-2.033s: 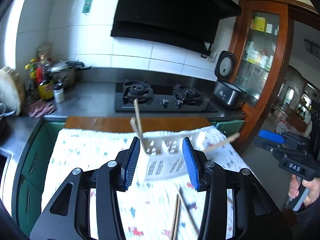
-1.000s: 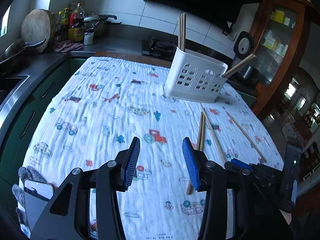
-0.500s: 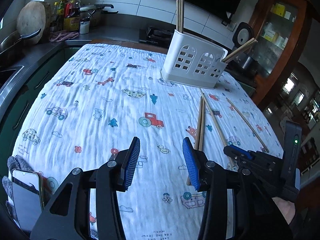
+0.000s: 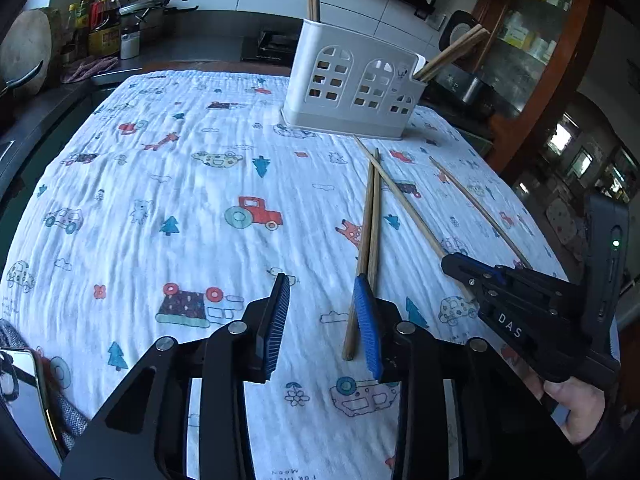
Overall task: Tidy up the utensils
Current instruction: 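Close the left tool on a bamboo chopstick while the right tool grasps another, then lower the left tool's chopstick into the holder while the right tool does likewise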
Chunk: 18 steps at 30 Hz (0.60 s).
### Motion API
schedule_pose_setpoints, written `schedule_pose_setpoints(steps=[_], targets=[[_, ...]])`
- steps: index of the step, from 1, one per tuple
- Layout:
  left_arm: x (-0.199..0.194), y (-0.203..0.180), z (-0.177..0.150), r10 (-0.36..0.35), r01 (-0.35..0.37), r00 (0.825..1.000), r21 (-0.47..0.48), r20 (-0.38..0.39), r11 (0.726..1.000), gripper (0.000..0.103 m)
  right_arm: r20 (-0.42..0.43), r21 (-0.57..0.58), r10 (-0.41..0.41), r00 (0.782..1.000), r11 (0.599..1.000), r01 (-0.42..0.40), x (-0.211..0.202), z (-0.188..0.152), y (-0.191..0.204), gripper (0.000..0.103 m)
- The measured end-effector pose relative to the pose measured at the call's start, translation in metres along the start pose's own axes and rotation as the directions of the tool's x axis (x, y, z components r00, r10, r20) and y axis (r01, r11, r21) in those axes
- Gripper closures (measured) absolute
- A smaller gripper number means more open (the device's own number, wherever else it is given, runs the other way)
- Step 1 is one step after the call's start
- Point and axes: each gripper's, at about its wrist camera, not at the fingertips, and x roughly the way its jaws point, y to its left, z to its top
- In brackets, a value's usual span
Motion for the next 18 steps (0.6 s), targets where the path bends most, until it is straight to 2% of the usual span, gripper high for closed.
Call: schedule_pose_setpoints(steps=[9,18], targets=[[0.03,-0.021,0.003,-0.001,0.006,0.998,0.07,-0.063,0.997,0.088,0.113,0.021,0.032,0.993,0.999,-0.034,-0.045,0.005,-0.016,0.096],[0.045,-0.029,0.003,0.011,-0.003,0.996,0.086,-0.092,0.996,0.092,0.194,0.008,0.032,0.98,0.999,-0.035,-0.079,0.013,-0.023,0.096]])
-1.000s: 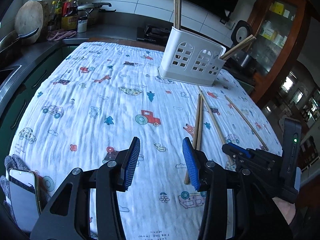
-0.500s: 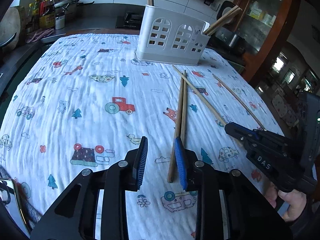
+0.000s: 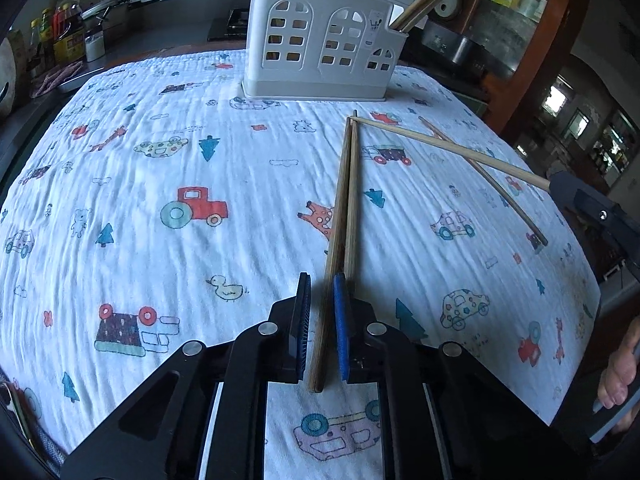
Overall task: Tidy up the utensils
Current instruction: 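Lower the left tool's chopstick into the holder while the right tool does likewise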
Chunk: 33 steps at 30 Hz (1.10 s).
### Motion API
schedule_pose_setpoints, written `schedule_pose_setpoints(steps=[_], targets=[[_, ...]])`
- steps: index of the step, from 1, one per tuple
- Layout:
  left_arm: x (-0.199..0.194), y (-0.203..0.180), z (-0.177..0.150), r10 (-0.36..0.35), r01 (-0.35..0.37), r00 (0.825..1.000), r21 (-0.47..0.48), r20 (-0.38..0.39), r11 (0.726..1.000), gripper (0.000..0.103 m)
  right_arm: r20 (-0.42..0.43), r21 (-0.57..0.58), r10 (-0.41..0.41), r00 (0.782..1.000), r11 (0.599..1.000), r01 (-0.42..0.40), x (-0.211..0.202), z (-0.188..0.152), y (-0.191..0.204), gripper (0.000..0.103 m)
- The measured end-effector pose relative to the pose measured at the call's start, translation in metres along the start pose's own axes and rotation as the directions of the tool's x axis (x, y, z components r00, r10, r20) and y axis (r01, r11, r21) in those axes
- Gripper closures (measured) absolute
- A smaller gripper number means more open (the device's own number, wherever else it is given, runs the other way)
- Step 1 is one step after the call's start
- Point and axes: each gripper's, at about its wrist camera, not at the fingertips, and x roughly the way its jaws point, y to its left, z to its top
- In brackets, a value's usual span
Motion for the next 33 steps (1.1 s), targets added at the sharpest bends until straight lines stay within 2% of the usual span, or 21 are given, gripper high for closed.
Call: schedule_pose_setpoints(steps=[10,13,17,20,27,33], targets=[[0.004,-0.009,-0.001,0.04,-0.04,0.999,0.023,-0.003,0.999,0.092,0.025,-0.007,0.004,1.0,1.0,-0.004,-0.009,0.009,-0.006,0.096],[0.004,-0.013,-0.001,0.068,-0.068,0.998,0.04,0.005,0.997,0.096,0.037,-0.024,-0.003,0.999,1.0,0.004,-0.013,0.017,-0.006,0.096],[-0.003,-0.013,0.003,0.046,-0.046,0.999,0.033,0.018,0.998,0.097,0.043,-0.042,0.003,0.999,0.999,-0.001,-0.018,0.028,-0.007,0.096],[-0.02,-0.012,0.012,0.034,-0.036,0.998,0.033,0.06,0.999,0.097,0.045,-0.07,-0.001,0.999,0.998,0.004,-0.02,0.038,-0.007,0.096],[-0.076,-0.009,0.052,-0.019,0.01,0.981,0.048,0.194,0.999,0.098,0.013,-0.136,0.042,0.999,0.99,-0.04,-0.02,0.069,-0.006,0.096],[-0.093,-0.012,0.094,-0.053,0.035,0.97,0.078,0.237,0.996,0.098,-0.036,-0.207,0.062,0.997,0.976,-0.068,-0.014,0.104,-0.001,0.096]])
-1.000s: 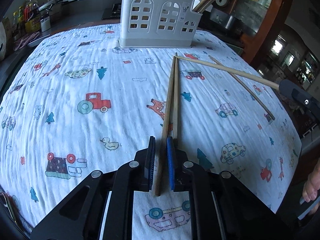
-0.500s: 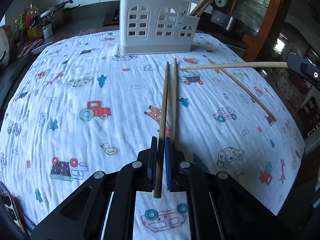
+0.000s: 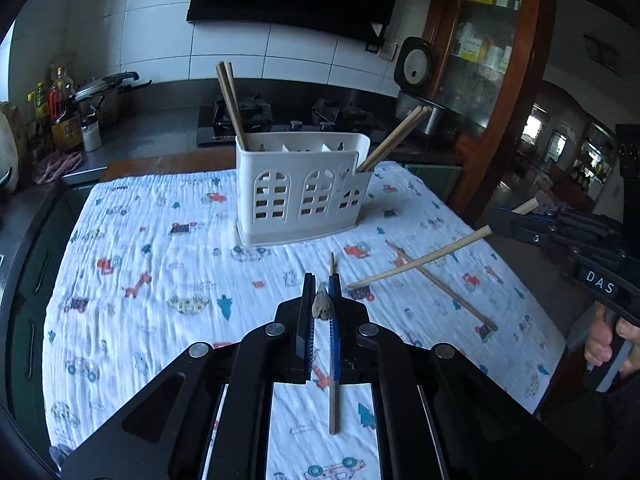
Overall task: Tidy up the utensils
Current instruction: 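Lower the left tool's chopstick into the holder while the right tool does likewise, then open both tools over the holder and move back toward the chopsticks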
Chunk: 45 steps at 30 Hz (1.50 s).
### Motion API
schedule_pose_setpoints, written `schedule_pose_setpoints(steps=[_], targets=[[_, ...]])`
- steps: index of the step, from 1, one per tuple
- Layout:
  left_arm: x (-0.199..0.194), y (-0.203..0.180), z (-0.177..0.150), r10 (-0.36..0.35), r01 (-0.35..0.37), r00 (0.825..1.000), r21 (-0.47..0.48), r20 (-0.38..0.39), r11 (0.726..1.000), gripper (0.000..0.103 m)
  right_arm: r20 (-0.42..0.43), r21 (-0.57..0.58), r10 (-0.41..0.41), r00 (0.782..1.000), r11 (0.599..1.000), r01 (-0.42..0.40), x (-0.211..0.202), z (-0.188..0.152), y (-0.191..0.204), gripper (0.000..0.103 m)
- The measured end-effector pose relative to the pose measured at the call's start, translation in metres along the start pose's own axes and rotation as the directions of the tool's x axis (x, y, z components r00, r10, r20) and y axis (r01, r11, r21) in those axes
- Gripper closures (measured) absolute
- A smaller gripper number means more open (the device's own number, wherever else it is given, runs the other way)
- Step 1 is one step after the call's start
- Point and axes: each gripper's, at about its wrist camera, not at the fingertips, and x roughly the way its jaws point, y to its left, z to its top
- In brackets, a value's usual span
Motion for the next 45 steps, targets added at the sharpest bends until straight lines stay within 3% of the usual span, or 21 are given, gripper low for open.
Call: schedule_pose_setpoints(steps=[7,14,24,27,29,33,45], targets=[[0.003,-0.002,0.038,-0.018,0.017,1.0,0.024,0.013,1.0,0.098,-0.038,-0.024,0.05,0.998,0.998,-0.051,0.004,0.04,-0.012,0.096],[-0.014,-0.013,0.095,-0.021,0.015,0.997,0.082,0.074,0.996,0.098,-0.015,-0.061,0.057,0.998,0.996,-0.058,-0.008,0.097,-0.023,0.096],[-0.028,-0.013,0.187,0.072,-0.093,0.975,0.094,0.213,0.991,0.098,0.035,-0.06,0.007,0.999,0.998,-0.005,-0.015,0.166,-0.052,0.096],[-0.022,-0.006,0.204,0.097,-0.116,0.967,0.07,0.238,0.991,0.098,0.026,-0.017,0.054,0.998,0.998,-0.054,-0.011,0.176,-0.065,0.096],[-0.016,0.0,0.212,0.114,-0.131,0.962,0.052,0.249,0.99,0.098,0.036,-0.039,0.009,0.999,0.999,-0.007,-0.007,0.18,-0.067,0.096],[0.004,0.01,0.221,0.143,-0.152,0.958,0.018,0.248,0.988,0.098,0.024,-0.046,0.007,1.0,0.999,-0.006,0.008,0.18,-0.071,0.096],[0.068,0.036,0.203,0.149,-0.148,0.981,-0.018,0.127,0.989,0.098,-0.058,-0.034,0.009,0.998,0.999,-0.011,0.065,0.168,-0.078,0.096]])
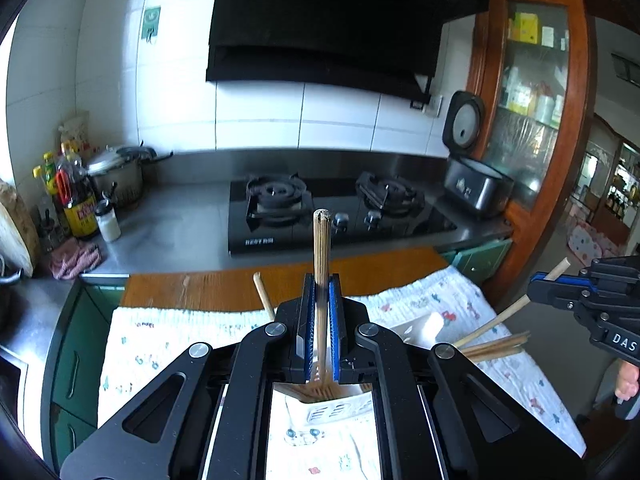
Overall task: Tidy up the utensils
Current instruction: 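Open both tools over the holder and move back toward the chopsticks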
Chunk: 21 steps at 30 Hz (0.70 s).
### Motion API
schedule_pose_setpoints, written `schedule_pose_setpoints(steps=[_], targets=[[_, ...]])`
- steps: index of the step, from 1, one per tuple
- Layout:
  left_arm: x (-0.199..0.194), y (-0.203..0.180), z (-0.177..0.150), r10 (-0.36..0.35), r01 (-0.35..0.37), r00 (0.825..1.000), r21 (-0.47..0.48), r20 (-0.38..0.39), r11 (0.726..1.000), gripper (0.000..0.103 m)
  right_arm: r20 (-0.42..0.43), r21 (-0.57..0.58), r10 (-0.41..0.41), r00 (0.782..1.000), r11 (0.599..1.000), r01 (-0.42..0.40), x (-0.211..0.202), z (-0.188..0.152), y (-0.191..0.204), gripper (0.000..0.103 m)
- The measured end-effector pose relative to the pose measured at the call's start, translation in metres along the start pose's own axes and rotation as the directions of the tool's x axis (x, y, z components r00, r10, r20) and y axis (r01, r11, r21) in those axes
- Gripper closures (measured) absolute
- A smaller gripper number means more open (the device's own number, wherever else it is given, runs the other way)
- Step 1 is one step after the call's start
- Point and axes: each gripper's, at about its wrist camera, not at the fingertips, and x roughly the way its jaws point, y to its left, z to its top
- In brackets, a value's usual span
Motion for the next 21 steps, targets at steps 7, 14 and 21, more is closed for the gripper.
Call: schedule_pose_setpoints(steps=[7,14,21], targets=[[0.025,0.007,-0.018,-0.01,0.009,0.997,-0.016,-0.071,1.0,0.098,-0.047,0.019,0.018,0.999,1.0,-0.017,0.029,-0.01,0.0,0.096],[0.031,0.007,-0.027,-0.02,0.019,0.995,-0.009,-0.096,1.0,0.097,-0.071,0.043,0.031,0.997,0.999,-0.028,0.043,-0.019,-0.004,0.096],[0.031,0.004,-0.029,-0.011,0.01,0.994,-0.01,-0.11,1.0,0.093,-0.076,0.044,0.034,0.997,0.999,-0.031,0.046,-0.023,-0.003,0.094]])
